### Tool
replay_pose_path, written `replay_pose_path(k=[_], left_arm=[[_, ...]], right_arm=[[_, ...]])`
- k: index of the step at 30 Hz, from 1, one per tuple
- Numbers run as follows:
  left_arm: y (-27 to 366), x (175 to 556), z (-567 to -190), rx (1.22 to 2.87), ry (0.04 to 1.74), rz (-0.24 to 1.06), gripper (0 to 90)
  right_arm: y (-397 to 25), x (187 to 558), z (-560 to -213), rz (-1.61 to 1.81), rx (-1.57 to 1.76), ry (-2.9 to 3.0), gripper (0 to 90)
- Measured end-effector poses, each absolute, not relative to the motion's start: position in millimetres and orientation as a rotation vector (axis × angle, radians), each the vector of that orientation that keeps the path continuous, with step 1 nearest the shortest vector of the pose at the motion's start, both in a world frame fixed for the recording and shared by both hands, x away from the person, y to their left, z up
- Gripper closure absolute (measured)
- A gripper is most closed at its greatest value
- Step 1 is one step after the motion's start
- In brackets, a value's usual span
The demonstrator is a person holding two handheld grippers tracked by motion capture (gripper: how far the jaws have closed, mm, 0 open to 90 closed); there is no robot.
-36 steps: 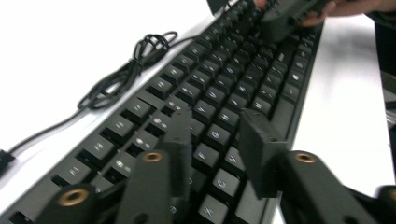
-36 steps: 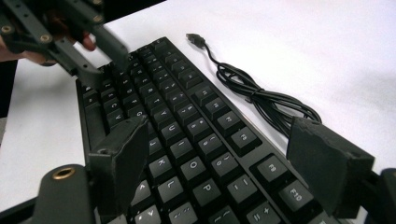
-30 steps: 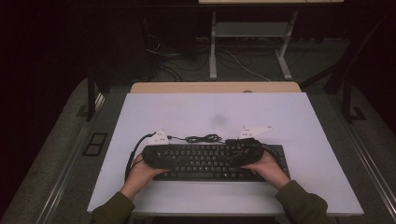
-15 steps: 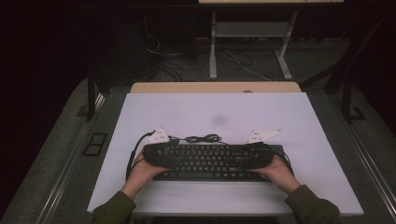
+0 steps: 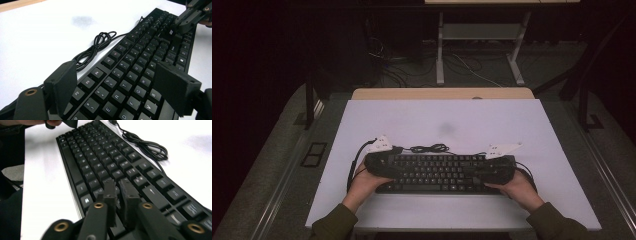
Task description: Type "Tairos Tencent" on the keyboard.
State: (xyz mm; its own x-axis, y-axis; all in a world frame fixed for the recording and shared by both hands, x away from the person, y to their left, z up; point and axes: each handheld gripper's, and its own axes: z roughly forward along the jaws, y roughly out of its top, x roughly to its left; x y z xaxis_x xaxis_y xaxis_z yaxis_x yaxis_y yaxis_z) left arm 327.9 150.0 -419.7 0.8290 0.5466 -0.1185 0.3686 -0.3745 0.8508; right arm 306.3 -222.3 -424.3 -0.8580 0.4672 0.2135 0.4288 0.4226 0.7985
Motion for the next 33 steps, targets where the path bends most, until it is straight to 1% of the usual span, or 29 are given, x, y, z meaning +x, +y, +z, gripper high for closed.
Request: replay_pose_path(k=[1, 2, 10, 16, 22, 25, 28, 31, 33], left_arm=[[149.3, 327.7, -419.8, 2.005, 0.675, 0.220, 18.7], [148.9, 327.4, -419.8, 2.006, 0.675, 0.222, 18.7], [145.6, 326.1, -422.6, 2.022, 0.659, 0.215, 19.3], [143.4, 326.1, -425.0, 2.034, 0.653, 0.206, 19.9], [142.4, 326.2, -425.5, 2.036, 0.650, 0.191, 22.8], [141.3, 325.9, -425.9, 2.041, 0.647, 0.189, 26.5], [140.6, 325.8, -426.0, 2.053, 0.637, 0.191, 34.3], [140.0, 326.5, -425.8, 2.058, 0.632, 0.187, 47.1], [138.6, 326.7, -425.9, 2.069, 0.634, 0.185, 58.0]], right_arm=[[-224.0, 306.0, -424.6, 1.449, 0.825, 2.621, 88.9], [-225.2, 305.4, -425.0, 1.443, 0.823, 2.627, 89.1], [-227.3, 299.2, -433.1, 1.386, 0.805, 2.691, 89.2], [-224.3, 301.6, -437.3, 1.355, 0.789, 2.711, 89.2], [-222.7, 302.2, -439.9, 1.328, 0.788, 2.733, 89.2], [-221.9, 302.4, -440.8, 1.302, 0.781, 2.743, 89.2], [-222.0, 302.9, -441.6, 1.311, 0.784, 2.746, 89.3], [-221.8, 303.2, -442.2, 1.317, 0.790, 2.746, 89.3], [-221.9, 303.5, -442.3, 1.319, 0.791, 2.746, 89.2]])
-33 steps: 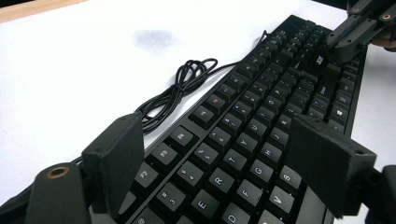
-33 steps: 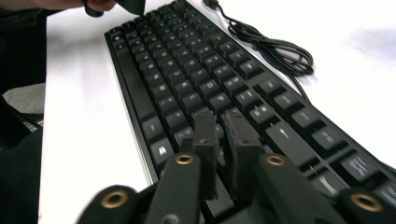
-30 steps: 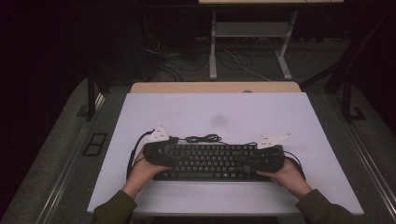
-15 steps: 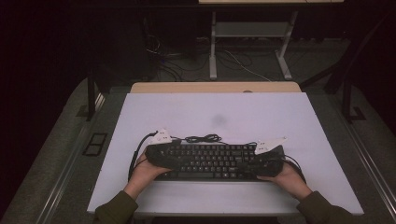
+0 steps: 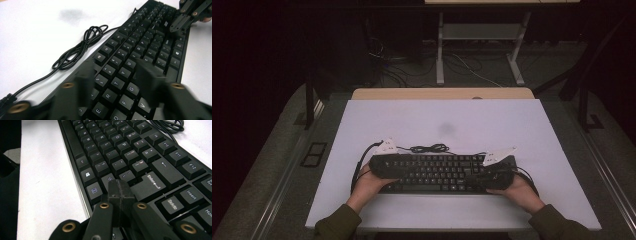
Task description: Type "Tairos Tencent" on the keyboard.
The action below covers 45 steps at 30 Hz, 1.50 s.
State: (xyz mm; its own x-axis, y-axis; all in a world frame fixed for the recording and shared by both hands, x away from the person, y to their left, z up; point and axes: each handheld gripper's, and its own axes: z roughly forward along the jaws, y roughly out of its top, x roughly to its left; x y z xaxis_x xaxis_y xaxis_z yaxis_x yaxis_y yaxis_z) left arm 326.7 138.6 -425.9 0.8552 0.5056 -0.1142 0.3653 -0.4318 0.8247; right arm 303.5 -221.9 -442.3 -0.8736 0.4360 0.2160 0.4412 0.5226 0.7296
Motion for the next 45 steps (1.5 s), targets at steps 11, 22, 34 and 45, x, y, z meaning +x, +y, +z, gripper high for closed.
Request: replay_pose_path(k=[11, 22, 34, 45], left_arm=[[127.2, 331.1, -430.7, 2.157, 0.619, 0.134, 89.3], [121.6, 334.3, -435.3, 2.184, 0.626, 0.131, 89.3], [121.8, 333.3, -435.0, 2.183, 0.633, 0.133, 89.3], [135.8, 330.7, -426.6, 2.089, 0.666, 0.149, 67.5]], right_arm=[[-221.2, 303.2, -442.6, -1.310, -0.777, -2.730, 89.3], [-221.4, 303.2, -442.8, -1.310, -0.777, -2.728, 89.3], [-221.5, 303.2, -443.0, -1.312, -0.778, -2.726, 89.3], [-221.4, 303.0, -442.8, -1.312, -0.776, -2.731, 89.3]])
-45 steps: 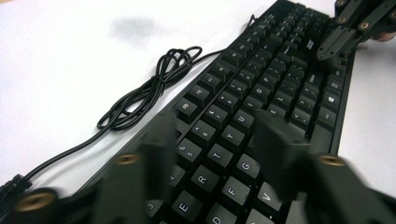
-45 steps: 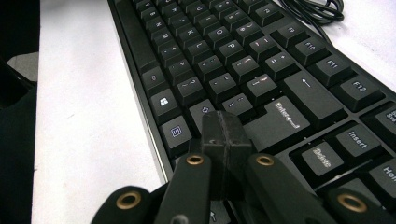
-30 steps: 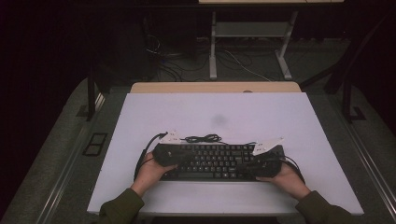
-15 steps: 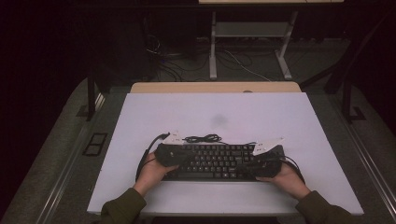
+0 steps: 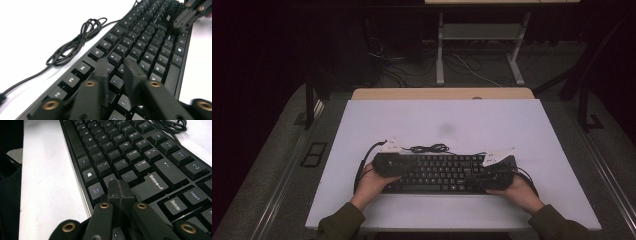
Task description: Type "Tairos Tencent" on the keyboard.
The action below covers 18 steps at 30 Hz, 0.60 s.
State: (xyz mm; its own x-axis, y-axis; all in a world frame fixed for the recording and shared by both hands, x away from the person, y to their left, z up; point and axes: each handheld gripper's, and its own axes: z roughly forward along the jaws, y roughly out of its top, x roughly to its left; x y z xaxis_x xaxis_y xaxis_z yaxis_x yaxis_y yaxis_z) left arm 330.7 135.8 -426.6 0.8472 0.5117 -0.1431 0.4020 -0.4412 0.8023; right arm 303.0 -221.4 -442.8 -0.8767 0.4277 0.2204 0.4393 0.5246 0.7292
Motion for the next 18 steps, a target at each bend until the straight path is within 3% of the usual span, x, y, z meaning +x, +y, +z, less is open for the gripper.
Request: replay_pose_path(k=[4, 12, 18], left_arm=[[143.6, 328.8, -425.3, 2.077, 0.682, 0.163, 43.3], [153.5, 325.1, -424.8, 2.057, 0.709, 0.196, 12.9], [155.4, 323.2, -426.3, 2.068, 0.711, 0.192, 8.6]], right_arm=[[-221.0, 302.7, -442.7, -1.313, -0.775, -2.737, 89.3], [-221.2, 303.3, -442.6, -1.311, -0.768, -2.736, 89.3], [-221.4, 303.3, -440.8, -1.318, -0.770, -2.735, 89.2]])
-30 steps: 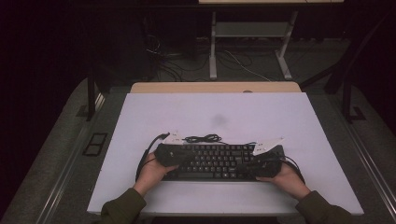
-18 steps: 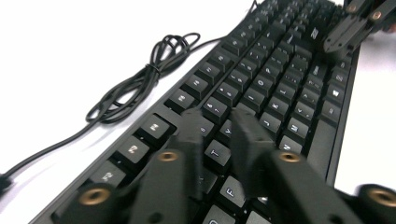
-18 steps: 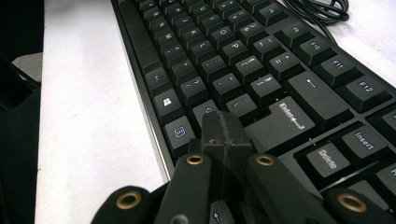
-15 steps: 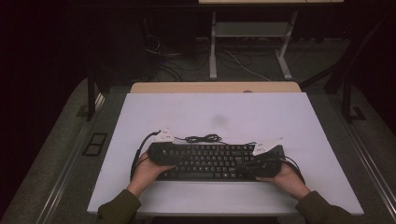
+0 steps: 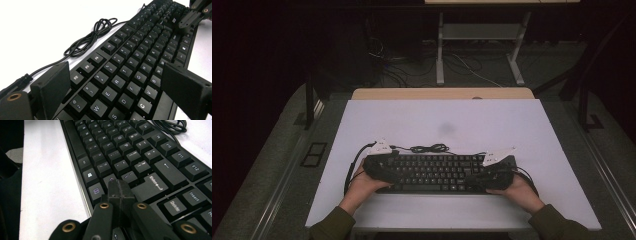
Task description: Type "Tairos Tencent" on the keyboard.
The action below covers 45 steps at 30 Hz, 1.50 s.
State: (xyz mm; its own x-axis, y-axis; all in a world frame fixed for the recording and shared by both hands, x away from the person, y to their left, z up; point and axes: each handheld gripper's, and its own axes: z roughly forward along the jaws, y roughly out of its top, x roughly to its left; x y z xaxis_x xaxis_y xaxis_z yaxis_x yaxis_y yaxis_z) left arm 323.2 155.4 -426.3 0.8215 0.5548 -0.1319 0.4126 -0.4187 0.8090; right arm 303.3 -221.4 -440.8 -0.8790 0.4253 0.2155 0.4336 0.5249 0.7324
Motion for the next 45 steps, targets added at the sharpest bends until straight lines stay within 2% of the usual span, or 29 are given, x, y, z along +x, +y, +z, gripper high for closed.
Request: replay_pose_path(k=[3, 9, 16, 28, 33, 38, 45], left_arm=[[156.1, 322.5, -427.7, 2.065, 0.715, 0.184, 8.7], [158.3, 320.4, -428.2, 2.065, 0.714, 0.180, 9.8], [160.4, 318.9, -427.9, 2.063, 0.716, 0.181, 10.8], [162.6, 315.5, -426.8, 2.057, 0.711, 0.179, 11.2], [161.9, 314.9, -427.1, 2.059, 0.710, 0.177, 11.8], [161.1, 314.3, -426.8, 2.062, 0.704, 0.181, 12.3], [161.7, 314.5, -426.8, 2.063, 0.704, 0.183, 13.5]], right_arm=[[-222.9, 304.0, -436.9, -1.355, -0.775, -2.720, 89.1], [-220.8, 307.6, -432.8, -1.399, -0.780, -2.692, 81.9], [-213.6, 315.6, -426.2, -1.455, -0.810, -2.673, 59.4], [-202.1, 327.1, -423.4, -1.531, -0.863, -2.665, 29.8], [-194.8, 331.9, -421.9, -1.575, -0.874, -2.653, 21.6], [-184.9, 336.4, -423.1, -1.584, -0.867, -2.648, 17.0], [-172.4, 342.7, -424.5, -1.594, -0.863, -2.638, 16.8]])
